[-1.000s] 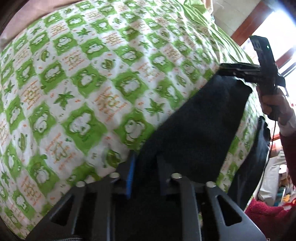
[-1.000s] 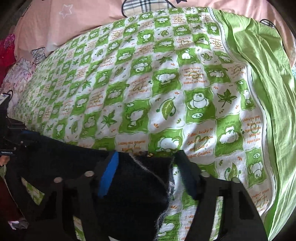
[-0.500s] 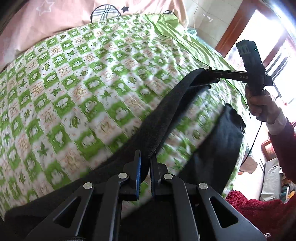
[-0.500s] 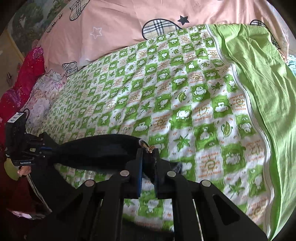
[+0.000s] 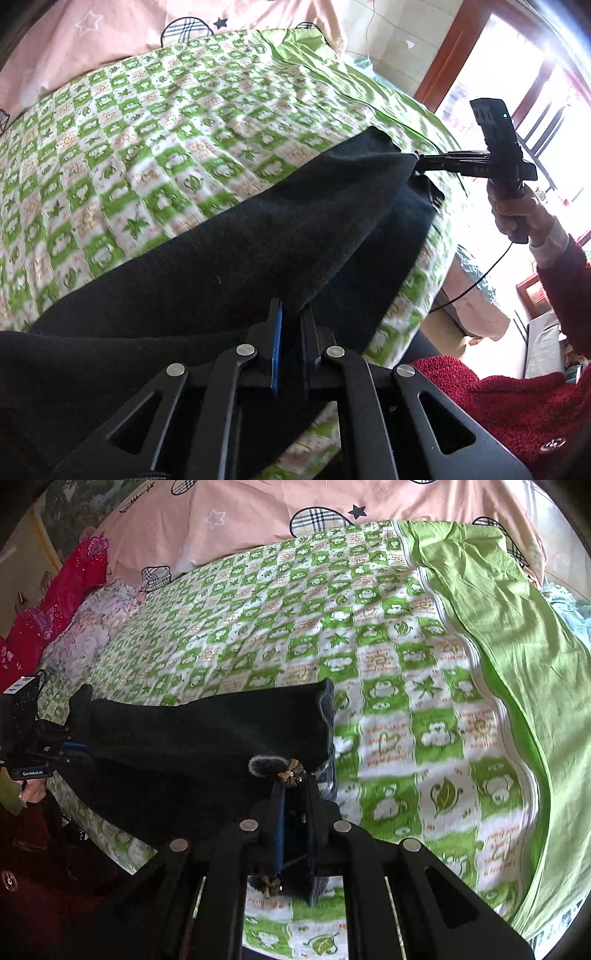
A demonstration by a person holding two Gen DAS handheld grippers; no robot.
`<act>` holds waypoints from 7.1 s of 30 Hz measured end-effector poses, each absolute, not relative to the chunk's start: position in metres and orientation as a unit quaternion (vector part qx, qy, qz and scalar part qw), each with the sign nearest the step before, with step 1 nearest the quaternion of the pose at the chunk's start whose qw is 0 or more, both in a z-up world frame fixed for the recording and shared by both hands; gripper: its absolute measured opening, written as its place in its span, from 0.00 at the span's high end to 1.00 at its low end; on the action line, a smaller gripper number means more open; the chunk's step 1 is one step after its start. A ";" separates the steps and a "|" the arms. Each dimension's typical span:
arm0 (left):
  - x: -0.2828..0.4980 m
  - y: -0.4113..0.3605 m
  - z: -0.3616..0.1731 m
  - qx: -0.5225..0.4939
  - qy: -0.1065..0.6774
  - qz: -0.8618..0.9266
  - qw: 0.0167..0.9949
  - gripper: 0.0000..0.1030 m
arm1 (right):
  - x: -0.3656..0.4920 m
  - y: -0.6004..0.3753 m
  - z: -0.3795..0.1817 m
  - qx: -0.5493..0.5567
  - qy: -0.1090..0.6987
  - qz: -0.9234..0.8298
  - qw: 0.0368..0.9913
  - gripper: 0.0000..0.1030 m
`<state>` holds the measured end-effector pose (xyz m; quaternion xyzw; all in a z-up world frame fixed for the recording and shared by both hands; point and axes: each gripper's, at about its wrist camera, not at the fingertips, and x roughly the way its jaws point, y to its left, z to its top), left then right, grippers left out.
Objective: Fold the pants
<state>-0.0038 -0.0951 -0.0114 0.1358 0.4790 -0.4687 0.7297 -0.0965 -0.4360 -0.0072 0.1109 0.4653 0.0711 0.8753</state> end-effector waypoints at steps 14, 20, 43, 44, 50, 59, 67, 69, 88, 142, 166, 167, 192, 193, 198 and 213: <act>-0.042 -0.093 -0.034 0.142 0.494 -0.460 0.724 0.83 | -0.136 -0.428 -0.007 0.180 0.436 0.024 0.881 0.50; -0.005 -0.066 -0.028 -0.005 0.549 -0.369 0.750 0.40 | -0.129 -0.410 -0.016 0.248 0.409 0.040 0.877 0.18; 0.002 -0.035 -0.022 -0.073 0.554 -0.278 0.781 0.95 | -0.161 -0.413 -0.013 0.278 0.391 -0.022 0.877 0.92; 0.002 -0.036 -0.028 -0.067 0.559 -0.279 0.778 0.95 | -0.159 -0.414 -0.021 0.275 0.402 -0.028 0.873 0.92; -0.011 -0.031 -0.052 -0.060 0.576 -0.284 0.764 0.85 | -0.157 -0.410 -0.022 0.236 0.409 -0.076 0.878 0.58; 0.005 0.040 0.005 -0.083 0.549 -0.212 0.805 0.44 | -0.154 -0.386 0.035 0.226 0.339 0.012 0.913 0.30; 0.118 0.095 0.024 -0.117 0.617 -0.081 0.774 0.40 | -0.057 -0.239 0.018 0.158 0.410 0.250 0.863 0.30; 0.150 0.095 0.023 -0.088 0.633 -0.045 0.768 0.40 | -0.045 -0.203 0.014 0.129 0.421 0.284 0.852 0.30; 0.120 0.149 0.012 -0.143 0.605 -0.058 0.781 0.96 | 0.002 -0.099 -0.011 0.035 0.458 0.397 0.795 0.92; -0.015 0.273 -0.061 -0.335 0.475 0.033 0.813 0.47 | 0.097 -0.032 -0.032 -0.110 0.532 0.370 0.754 0.77; -0.006 0.273 -0.051 -0.211 0.408 -0.100 0.883 0.84 | 0.110 -0.049 -0.018 -0.023 0.508 0.307 0.805 0.45; -0.008 0.273 -0.055 -0.210 0.411 -0.099 0.881 0.84 | 0.107 -0.052 -0.021 -0.032 0.507 0.304 0.806 0.37; -0.020 0.241 -0.016 0.030 0.397 -0.058 0.915 0.63 | 0.057 -0.101 0.002 0.092 0.437 0.247 0.860 0.31; -0.026 0.236 -0.005 0.038 0.384 -0.072 0.920 0.58 | 0.039 -0.122 0.009 0.114 0.418 0.244 0.867 0.31; -0.034 0.174 0.030 0.092 0.341 -0.174 0.919 0.47 | -0.032 -0.197 0.009 0.169 0.402 0.181 0.882 0.31; -0.089 -0.054 -0.035 0.333 0.346 -0.469 0.741 0.49 | -0.170 -0.313 -0.021 0.274 0.397 0.019 0.876 0.31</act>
